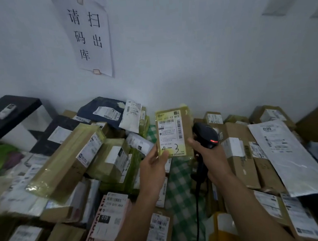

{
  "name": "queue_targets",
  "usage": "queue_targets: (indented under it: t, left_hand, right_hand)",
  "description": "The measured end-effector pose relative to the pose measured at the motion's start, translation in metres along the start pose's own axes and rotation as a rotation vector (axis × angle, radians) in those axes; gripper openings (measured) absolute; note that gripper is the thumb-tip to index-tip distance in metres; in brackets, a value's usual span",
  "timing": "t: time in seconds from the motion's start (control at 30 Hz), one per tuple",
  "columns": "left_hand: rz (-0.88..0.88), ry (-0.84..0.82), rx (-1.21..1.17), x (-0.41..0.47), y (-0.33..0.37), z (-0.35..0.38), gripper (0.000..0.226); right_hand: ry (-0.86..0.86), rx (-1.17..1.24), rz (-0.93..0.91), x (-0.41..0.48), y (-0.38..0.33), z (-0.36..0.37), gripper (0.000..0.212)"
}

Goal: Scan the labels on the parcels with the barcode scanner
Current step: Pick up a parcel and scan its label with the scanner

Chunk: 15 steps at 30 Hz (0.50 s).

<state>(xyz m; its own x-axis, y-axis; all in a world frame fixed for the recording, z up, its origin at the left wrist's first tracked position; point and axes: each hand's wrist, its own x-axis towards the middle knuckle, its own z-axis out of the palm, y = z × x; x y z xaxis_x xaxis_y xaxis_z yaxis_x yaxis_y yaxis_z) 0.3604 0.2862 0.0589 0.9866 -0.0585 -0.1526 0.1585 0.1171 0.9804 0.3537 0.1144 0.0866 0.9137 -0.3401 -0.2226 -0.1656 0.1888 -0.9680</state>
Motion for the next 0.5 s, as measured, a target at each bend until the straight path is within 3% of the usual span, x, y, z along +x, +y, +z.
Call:
queue_targets:
  t: [0.1, 0.27, 0.37, 0.5]
  left_hand:
    - [-0.072, -0.087, -0.064, -0.004, 0.004, -0.01, 0.049]
    - [-0.145, -0.238, -0.2, 0.001, 0.013, -0.027, 0.087]
    - [-0.123, -0.298, -0.131, 0.001, 0.012, -0.035, 0.089]
    - [-0.007, -0.199, 0.015, 0.0, 0.01, -0.039, 0.089]
  right_hand:
    - [-0.026, 0.036, -0.002, -0.02, -0.003, -0.003, 0.053]
    - [-0.067, 0.087, 0.078, -0.043, 0.0, -0.007, 0.059]
    - [-0.07, 0.057, 0.103, -0.055, -0.001, -0.009, 0.059]
    - [0.057, -0.146, 0.056, -0.059, 0.001, -0.007, 0.04]
